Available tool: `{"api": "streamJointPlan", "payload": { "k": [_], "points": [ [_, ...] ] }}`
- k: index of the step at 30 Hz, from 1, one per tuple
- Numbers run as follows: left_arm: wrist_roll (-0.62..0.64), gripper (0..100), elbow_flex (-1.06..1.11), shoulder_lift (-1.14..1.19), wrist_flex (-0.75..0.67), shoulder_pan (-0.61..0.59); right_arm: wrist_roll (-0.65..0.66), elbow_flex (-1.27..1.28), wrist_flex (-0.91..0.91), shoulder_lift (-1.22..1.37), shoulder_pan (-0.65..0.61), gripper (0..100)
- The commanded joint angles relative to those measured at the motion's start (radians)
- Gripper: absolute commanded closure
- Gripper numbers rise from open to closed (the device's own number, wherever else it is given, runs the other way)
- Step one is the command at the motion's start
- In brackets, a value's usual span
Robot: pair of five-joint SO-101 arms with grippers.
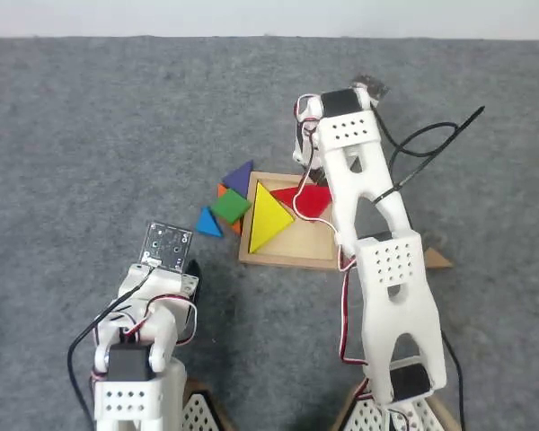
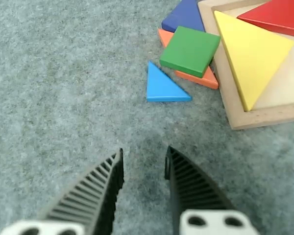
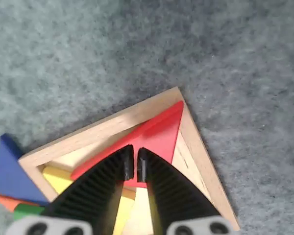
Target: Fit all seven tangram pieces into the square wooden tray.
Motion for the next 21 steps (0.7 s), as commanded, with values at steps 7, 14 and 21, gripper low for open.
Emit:
{"api": "streamJointPlan", "payload": {
  "k": [7,14,21],
  "points": [
    [0.009,86,-0.012,-0.017,0.003,-0.006,-0.020,-0.035,0.007,0.068,-0.019,99.1],
    [0.009,86,-0.012,-0.017,0.003,-0.006,-0.020,-0.035,-0.018,0.093,-0.090,99.1],
    [0.009,86,-0.012,-0.017,0.003,-0.006,-0.020,-0.035,-0.119,0.094,-0.117,99.1]
  ]
}}
